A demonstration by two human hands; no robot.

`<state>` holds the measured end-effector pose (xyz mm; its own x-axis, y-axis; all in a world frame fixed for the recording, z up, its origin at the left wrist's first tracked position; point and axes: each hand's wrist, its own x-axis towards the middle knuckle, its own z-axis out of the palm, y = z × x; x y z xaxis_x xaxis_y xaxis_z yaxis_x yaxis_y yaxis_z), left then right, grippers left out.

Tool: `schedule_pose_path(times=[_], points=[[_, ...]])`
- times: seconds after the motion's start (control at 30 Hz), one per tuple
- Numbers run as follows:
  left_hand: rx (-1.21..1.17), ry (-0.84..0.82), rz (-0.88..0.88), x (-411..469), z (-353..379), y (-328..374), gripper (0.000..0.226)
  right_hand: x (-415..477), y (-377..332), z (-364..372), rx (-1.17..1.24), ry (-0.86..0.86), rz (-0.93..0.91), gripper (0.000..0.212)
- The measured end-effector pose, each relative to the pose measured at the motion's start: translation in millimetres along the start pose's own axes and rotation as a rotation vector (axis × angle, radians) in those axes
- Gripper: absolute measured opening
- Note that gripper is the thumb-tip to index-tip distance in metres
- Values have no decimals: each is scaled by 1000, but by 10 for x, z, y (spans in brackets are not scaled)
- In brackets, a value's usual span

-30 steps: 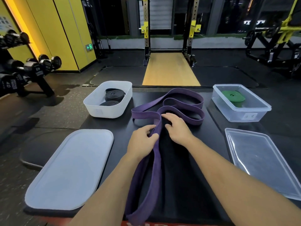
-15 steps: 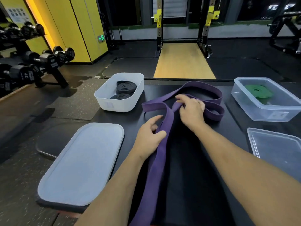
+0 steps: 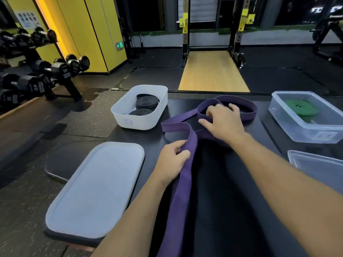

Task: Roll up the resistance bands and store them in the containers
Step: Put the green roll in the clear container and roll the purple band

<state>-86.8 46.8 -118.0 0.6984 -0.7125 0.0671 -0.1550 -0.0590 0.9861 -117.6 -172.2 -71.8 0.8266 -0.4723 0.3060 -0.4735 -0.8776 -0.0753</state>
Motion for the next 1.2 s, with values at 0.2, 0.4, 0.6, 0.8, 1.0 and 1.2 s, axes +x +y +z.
schedule_pose_path(times=[0.2, 0.4, 0.6, 0.8, 1.0, 1.2], points=[[-39, 19, -5, -10, -6, 19, 44, -174, 282, 48, 576, 255, 622, 32], [15, 72, -73, 15, -13, -13, 73, -213, 299, -109, 303, -284, 488, 57], [54, 119, -69, 21, -7, 18, 67, -193, 682, -292, 374, -108, 747, 54], [64, 108, -95, 5, 25, 39, 72, -131, 475, 135, 1063, -110, 802, 23], [61, 94, -92, 35, 1, -2, 72, -57, 33, 27, 1019, 356, 784, 21], [79, 99, -56, 75, 16, -71, 70, 91, -296, -45, 691, 62, -36, 24]])
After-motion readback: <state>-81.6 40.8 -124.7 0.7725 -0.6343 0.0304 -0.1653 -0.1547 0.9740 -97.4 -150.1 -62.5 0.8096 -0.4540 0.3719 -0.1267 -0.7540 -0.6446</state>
